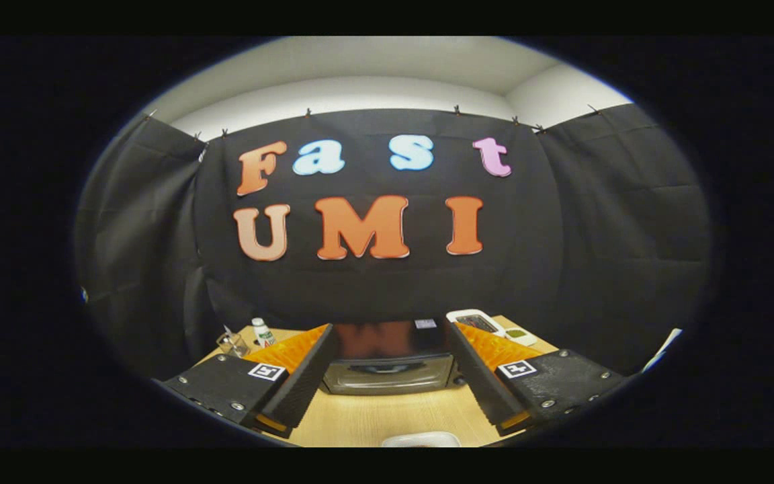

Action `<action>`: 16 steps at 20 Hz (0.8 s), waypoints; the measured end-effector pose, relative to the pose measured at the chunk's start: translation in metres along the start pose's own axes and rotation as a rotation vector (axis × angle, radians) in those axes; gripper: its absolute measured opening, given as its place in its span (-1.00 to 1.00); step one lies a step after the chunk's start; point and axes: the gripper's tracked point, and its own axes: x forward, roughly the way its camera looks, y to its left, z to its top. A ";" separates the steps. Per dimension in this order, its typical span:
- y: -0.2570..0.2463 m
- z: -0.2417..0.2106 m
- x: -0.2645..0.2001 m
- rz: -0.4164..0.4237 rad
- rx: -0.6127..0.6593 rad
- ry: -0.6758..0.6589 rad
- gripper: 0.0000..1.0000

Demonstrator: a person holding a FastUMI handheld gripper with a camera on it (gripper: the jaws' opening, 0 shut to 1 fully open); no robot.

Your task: Open the toaster oven, put the food inside, and close the toaster oven door.

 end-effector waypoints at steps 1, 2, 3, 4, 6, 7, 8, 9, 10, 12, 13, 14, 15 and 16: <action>-0.002 -0.019 0.000 -0.002 -0.010 0.035 0.98; -0.003 -0.039 0.000 -0.001 -0.019 0.070 0.98; -0.004 -0.059 0.000 0.000 -0.028 0.107 0.98; -0.005 -0.080 -0.001 0.000 -0.039 0.147 0.99; -0.004 -0.120 -0.006 0.005 -0.056 0.221 0.98; -0.007 -0.140 -0.011 0.000 -0.064 0.255 0.98; -0.010 -0.157 -0.011 -0.009 -0.066 0.283 0.98; -0.009 -0.168 -0.011 -0.013 -0.058 0.305 0.99; -0.007 -0.172 -0.008 -0.008 -0.045 0.311 0.99; -0.001 -0.160 0.007 0.006 -0.055 0.287 0.99; 0.002 -0.147 0.020 0.011 -0.075 0.259 0.99; 0.006 -0.132 0.036 0.019 -0.093 0.223 0.99; 0.010 -0.120 0.053 0.032 -0.107 0.194 0.98; 0.016 -0.112 0.072 0.045 -0.115 0.180 0.98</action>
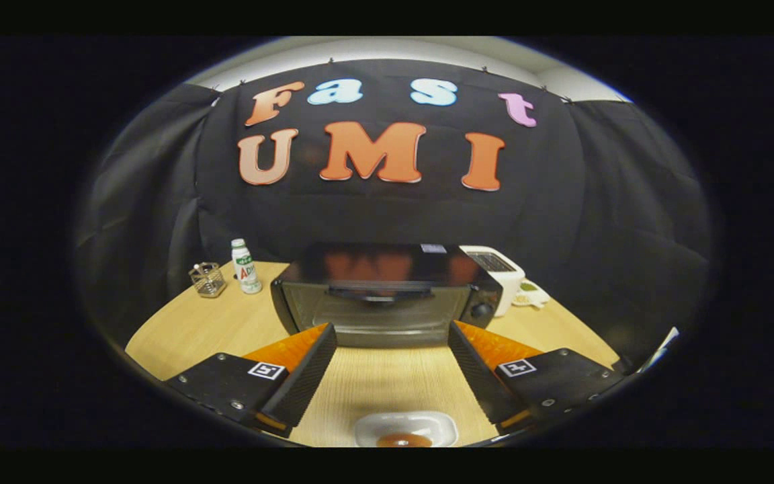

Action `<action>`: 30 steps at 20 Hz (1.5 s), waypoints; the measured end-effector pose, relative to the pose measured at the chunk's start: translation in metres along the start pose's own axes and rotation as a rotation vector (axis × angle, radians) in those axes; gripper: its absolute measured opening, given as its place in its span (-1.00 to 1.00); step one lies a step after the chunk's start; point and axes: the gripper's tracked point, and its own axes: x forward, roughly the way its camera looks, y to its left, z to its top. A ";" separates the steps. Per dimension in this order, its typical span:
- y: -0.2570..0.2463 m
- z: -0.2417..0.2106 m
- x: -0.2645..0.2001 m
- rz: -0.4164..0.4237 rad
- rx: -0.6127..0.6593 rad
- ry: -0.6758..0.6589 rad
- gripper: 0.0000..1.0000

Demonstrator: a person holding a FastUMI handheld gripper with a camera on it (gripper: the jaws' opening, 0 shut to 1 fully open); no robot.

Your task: Open the toaster oven, put the food inside, and close the toaster oven door.

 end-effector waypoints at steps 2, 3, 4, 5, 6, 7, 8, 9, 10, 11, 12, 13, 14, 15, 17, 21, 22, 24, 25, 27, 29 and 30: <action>0.008 0.012 0.032 0.027 0.005 -0.005 0.99; 0.010 0.015 0.047 0.025 0.004 -0.003 0.99; 0.009 0.017 0.060 0.021 0.001 -0.003 0.99; 0.009 0.018 0.069 0.016 -0.001 0.001 1.00; 0.009 0.017 0.079 0.011 0.000 0.007 1.00; 0.007 0.013 0.087 0.005 0.004 0.024 1.00; 0.007 0.006 0.093 0.004 0.011 0.046 1.00; 0.006 0.000 0.097 -0.001 0.020 0.067 1.00; 0.006 -0.006 0.099 -0.005 0.026 0.089 1.00; 0.007 -0.011 0.097 -0.006 0.040 0.111 1.00; 0.006 -0.008 0.098 -0.013 0.082 0.100 1.00; 0.007 -0.009 0.096 -0.007 0.084 0.108 0.99; 0.009 -0.010 0.094 -0.005 0.072 0.105 0.99; 0.011 -0.013 0.093 -0.002 0.060 0.110 1.00; 0.009 -0.015 0.085 0.009 0.069 0.119 1.00; 0.009 -0.029 0.061 0.015 0.068 0.138 1.00; 0.009 -0.034 0.055 0.016 0.070 0.145 1.00; 0.010 -0.048 0.041 0.017 0.069 0.165 1.00; 0.010 -0.059 0.035 0.021 0.070 0.188 1.00; 0.012 -0.073 0.021 0.033 0.065 0.197 1.00; 0.010 -0.087 0.011 0.030 0.071 0.214 1.00; 0.011 -0.093 0.007 0.029 0.074 0.226 0.99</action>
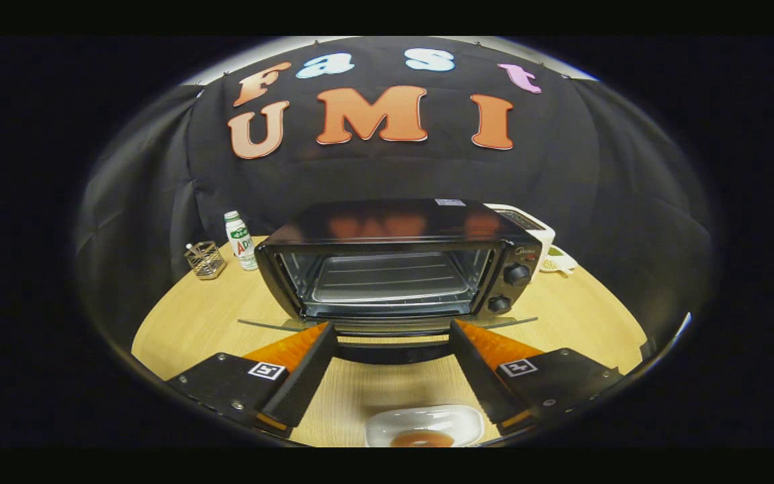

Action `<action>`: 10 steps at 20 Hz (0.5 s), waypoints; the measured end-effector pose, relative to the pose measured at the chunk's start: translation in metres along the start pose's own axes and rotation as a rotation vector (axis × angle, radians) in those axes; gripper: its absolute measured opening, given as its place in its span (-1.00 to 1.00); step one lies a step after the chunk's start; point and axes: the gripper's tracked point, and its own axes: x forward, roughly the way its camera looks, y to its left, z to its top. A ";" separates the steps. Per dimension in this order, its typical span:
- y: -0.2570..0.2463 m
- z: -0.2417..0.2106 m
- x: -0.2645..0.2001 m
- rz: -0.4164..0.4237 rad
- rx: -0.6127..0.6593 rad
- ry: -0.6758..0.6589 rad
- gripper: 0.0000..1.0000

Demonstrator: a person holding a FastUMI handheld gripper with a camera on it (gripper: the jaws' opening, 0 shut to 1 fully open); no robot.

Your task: Open the toaster oven, put the food inside, and close the toaster oven door.

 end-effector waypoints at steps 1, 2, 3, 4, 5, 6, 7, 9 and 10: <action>0.000 -0.009 -0.001 -0.001 0.001 0.011 1.00; 0.000 -0.017 -0.003 -0.001 0.001 0.023 0.99; 0.000 -0.027 -0.004 0.000 0.002 0.038 0.99; 0.000 -0.037 -0.004 0.000 0.004 0.057 0.99; 0.000 -0.048 -0.005 0.000 0.005 0.079 0.99; 0.000 -0.059 -0.005 -0.001 0.006 0.110 0.99; -0.001 -0.070 -0.006 -0.001 0.016 0.141 0.99; 0.000 -0.088 -0.002 -0.002 0.018 0.181 0.99; 0.000 -0.098 0.000 -0.002 0.017 0.206 0.98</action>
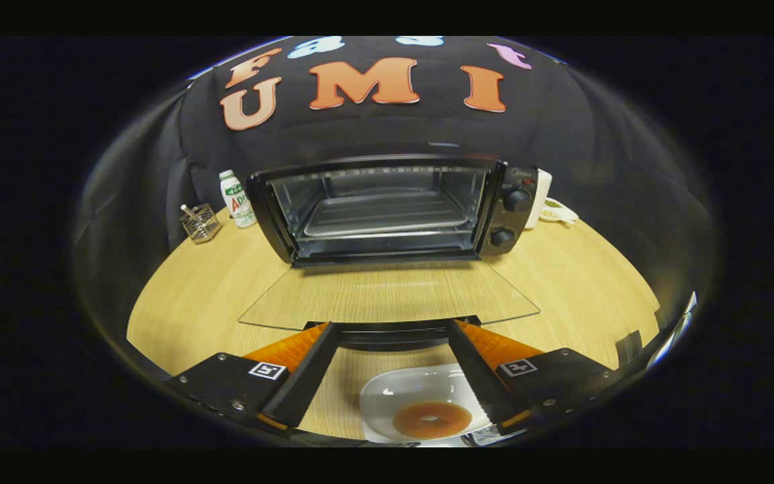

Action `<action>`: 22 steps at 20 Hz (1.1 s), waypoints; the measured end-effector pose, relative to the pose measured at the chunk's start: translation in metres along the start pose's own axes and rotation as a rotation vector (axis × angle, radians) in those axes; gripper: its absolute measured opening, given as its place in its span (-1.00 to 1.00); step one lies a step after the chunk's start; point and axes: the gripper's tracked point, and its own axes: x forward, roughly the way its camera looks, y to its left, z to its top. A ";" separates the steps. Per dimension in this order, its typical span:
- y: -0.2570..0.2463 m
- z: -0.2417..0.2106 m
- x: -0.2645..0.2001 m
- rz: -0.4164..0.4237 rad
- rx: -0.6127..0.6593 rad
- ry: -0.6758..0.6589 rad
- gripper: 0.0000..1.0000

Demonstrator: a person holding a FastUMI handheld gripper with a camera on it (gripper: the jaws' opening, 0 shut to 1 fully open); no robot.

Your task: Open the toaster oven, put the food inside, and close the toaster oven door.

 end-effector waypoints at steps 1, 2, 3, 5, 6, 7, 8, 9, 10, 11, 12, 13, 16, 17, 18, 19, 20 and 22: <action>0.000 -0.009 0.003 -0.002 -0.003 0.022 0.98; -0.001 -0.016 0.008 -0.003 -0.003 0.036 0.98; 0.000 -0.022 0.012 -0.004 0.002 0.056 0.98; -0.001 -0.023 0.011 -0.004 0.014 0.058 0.98; 0.000 -0.020 0.010 -0.004 0.014 0.050 0.98; 0.000 -0.020 0.009 -0.005 0.010 0.048 0.98; 0.000 -0.020 0.006 -0.006 0.007 0.050 0.97; 0.001 -0.017 0.003 -0.003 0.007 0.053 0.98; 0.000 -0.015 -0.004 -0.002 0.008 0.046 0.98; -0.003 -0.015 -0.012 -0.003 0.009 0.041 0.98; -0.006 -0.015 -0.021 -0.005 0.009 0.035 0.98; -0.009 -0.017 -0.029 -0.007 0.010 0.034 0.98; -0.019 -0.033 -0.049 -0.027 0.001 0.052 0.97; -0.021 -0.040 -0.054 -0.035 -0.008 0.059 0.97; -0.025 -0.048 -0.059 -0.045 -0.019 0.070 0.97; -0.028 -0.058 -0.062 -0.052 -0.028 0.086 0.98; -0.030 -0.066 -0.066 -0.053 -0.032 0.097 0.98; -0.031 -0.081 -0.071 -0.054 -0.027 0.124 0.97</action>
